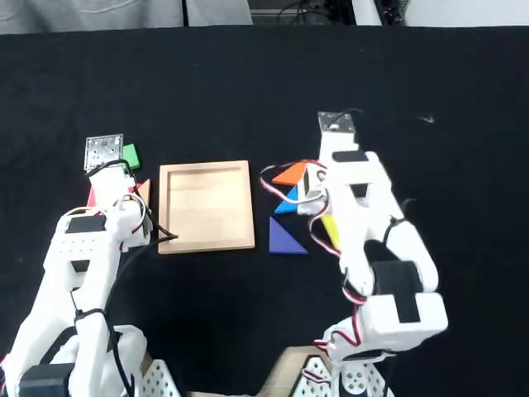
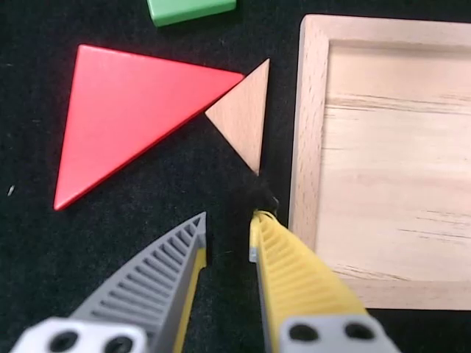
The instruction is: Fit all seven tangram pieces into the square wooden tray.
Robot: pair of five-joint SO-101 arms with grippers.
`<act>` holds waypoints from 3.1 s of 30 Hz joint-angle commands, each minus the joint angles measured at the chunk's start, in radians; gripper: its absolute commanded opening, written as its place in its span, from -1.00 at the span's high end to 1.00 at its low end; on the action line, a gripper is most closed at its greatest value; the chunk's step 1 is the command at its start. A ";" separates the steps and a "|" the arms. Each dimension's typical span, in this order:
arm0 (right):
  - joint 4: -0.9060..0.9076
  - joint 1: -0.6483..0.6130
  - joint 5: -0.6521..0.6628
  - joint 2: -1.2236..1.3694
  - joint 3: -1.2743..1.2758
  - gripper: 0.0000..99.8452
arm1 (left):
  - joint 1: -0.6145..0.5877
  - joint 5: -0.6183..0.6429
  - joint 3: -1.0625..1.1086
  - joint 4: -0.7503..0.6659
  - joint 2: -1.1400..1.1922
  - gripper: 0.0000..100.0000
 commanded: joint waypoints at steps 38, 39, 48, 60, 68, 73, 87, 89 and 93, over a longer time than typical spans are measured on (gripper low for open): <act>0.023 0.210 0.118 -0.183 0.018 0.81 | 0.054 0.005 -0.008 -0.018 0.003 0.79; 0.023 0.210 0.123 -0.183 0.018 0.86 | 0.054 0.005 -0.008 -0.018 0.005 0.79; -0.015 0.236 0.126 -0.191 0.013 0.90 | 0.048 0.006 -0.008 -0.018 0.006 0.79; -0.044 0.224 0.210 -0.012 -0.136 0.40 | 0.045 0.009 -0.008 -0.017 0.002 0.79; -0.040 0.224 0.210 0.150 -0.268 0.39 | 0.045 0.009 -0.008 -0.017 0.002 0.79; -0.002 0.219 0.215 0.191 -0.302 0.39 | 0.045 0.009 -0.008 -0.018 0.002 0.79; 0.086 0.140 0.221 0.173 -0.309 0.39 | 0.045 0.009 -0.008 -0.018 0.002 0.79; 0.081 0.141 0.221 0.173 -0.309 0.39 | 0.045 0.009 -0.008 -0.018 0.002 0.79; 0.080 0.132 0.261 0.208 -0.311 0.40 | 0.045 0.009 -0.008 -0.018 0.002 0.79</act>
